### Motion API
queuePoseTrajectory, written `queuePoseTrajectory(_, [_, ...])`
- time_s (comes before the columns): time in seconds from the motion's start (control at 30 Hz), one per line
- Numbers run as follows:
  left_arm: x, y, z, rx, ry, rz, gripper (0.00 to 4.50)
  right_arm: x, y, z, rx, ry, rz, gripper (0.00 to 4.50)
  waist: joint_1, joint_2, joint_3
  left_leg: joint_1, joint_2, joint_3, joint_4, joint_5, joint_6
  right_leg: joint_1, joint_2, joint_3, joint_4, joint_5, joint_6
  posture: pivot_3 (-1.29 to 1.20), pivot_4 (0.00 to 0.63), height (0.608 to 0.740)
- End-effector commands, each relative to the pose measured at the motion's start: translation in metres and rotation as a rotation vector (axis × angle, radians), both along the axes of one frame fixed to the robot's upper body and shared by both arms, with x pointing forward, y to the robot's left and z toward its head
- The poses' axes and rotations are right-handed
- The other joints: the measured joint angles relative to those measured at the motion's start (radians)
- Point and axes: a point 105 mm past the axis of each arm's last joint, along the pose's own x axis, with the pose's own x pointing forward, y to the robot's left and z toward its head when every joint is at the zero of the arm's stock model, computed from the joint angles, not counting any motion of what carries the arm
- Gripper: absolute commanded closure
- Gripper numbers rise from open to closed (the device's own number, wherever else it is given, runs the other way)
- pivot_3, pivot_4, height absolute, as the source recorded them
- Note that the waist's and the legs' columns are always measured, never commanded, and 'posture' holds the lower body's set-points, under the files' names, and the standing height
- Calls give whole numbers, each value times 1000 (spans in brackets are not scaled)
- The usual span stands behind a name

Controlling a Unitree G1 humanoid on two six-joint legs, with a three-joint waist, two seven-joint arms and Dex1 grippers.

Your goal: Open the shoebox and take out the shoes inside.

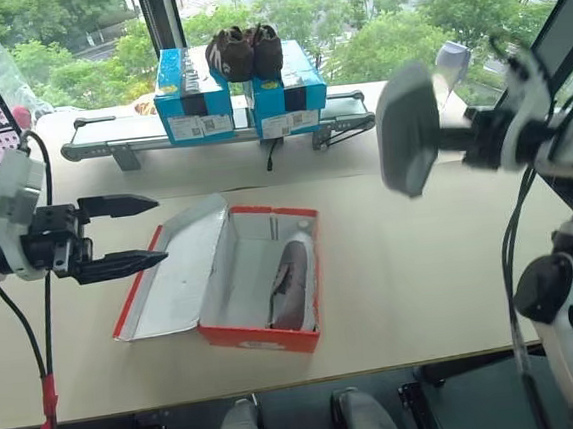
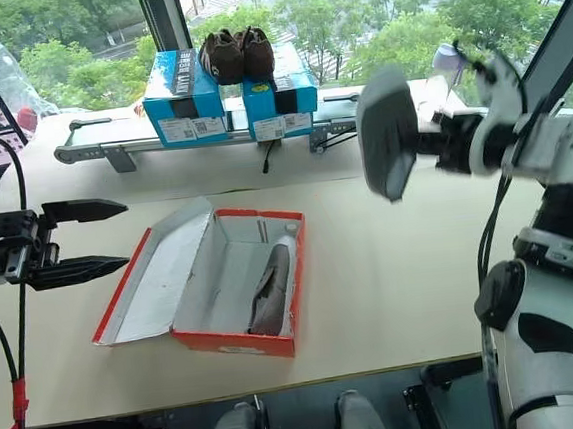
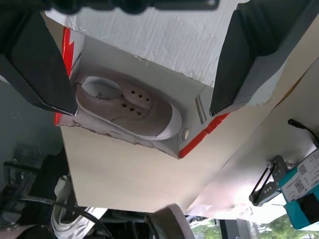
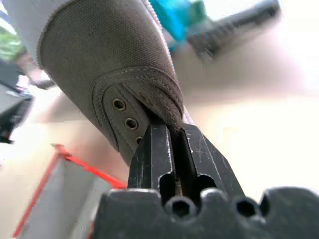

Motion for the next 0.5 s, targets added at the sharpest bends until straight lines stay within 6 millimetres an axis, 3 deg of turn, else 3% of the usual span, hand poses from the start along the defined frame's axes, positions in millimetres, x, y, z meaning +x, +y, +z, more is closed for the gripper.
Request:
queuePoseTrajectory(0.03, [-1,-1,8,2,-43,-21,0,-6,8,-5,22,6,61,4451,-2,2,1,0,0,0,0,0,0,0,0,1,0,0,0,0,150,740])
queuePoseTrajectory(0.23, [-2,0,7,3,-41,-14,0,-12,6,-26,28,134,92,4451,0,2,1,0,-1,-1,0,0,1,1,0,1,-1,-1,0,0,150,740])
queuePoseTrajectory(0.3, [-3,0,6,3,-40,-10,0,-12,9,-29,44,157,102,3687,1,2,1,0,-1,-1,0,0,1,2,0,1,-2,-1,0,0,150,740])
queuePoseTrajectory(0.33, [-3,-1,6,3,-41,-9,0,-12,10,-31,50,165,102,3566,0,2,1,0,-1,-1,0,0,1,3,0,1,-2,-1,0,0,150,740])
queuePoseTrajectory(0.5, [-6,0,6,6,-40,0,0,-10,7,-38,44,205,60,2010,0,2,1,0,-1,-2,1,0,1,3,0,1,-2,-1,0,0,150,740])
